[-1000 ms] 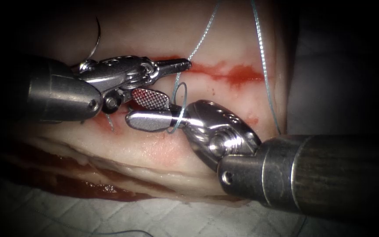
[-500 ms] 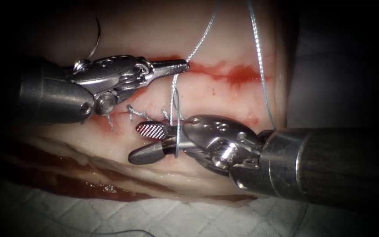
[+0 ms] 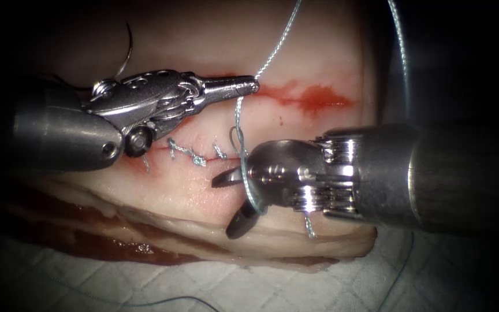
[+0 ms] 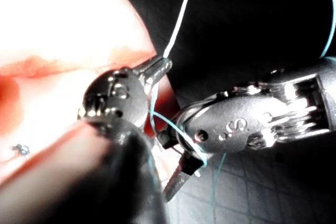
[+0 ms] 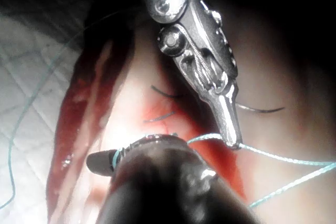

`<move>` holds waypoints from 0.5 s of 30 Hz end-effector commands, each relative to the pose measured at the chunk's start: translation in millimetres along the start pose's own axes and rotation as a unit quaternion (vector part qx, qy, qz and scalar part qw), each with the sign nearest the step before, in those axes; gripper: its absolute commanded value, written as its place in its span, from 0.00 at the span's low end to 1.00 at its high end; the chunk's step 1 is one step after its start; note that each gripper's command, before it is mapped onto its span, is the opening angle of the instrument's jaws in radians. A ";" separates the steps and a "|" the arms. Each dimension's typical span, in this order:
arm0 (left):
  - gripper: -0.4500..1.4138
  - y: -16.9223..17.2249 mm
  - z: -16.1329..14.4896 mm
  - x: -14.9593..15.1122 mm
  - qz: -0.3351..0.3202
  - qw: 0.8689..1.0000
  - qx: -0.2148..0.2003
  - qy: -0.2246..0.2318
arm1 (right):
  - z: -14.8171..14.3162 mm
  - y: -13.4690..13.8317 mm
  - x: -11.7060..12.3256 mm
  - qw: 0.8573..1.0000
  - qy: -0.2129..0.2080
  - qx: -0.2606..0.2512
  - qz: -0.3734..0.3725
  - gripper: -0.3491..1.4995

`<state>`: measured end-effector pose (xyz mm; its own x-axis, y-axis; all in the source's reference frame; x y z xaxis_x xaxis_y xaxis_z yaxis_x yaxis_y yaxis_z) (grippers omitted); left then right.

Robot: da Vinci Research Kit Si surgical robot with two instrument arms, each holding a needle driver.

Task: Wound Closure
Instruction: Grip the short end of the thread on the bottom side of the wound

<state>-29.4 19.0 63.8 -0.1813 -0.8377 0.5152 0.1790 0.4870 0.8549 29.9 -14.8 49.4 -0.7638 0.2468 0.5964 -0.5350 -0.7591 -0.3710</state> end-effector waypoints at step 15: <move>0.00 1.0 1.1 2.0 0.016 1.000 0.001 0.001 | -4.1 -1.4 3.2 0.956 0.049 -0.090 -0.275 0.00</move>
<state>-30.2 17.9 65.4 -0.1719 -0.8220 0.5430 0.1828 0.5150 0.8375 25.7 -11.1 48.7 -0.3460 0.6621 0.6647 -0.9267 -0.3521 -0.1316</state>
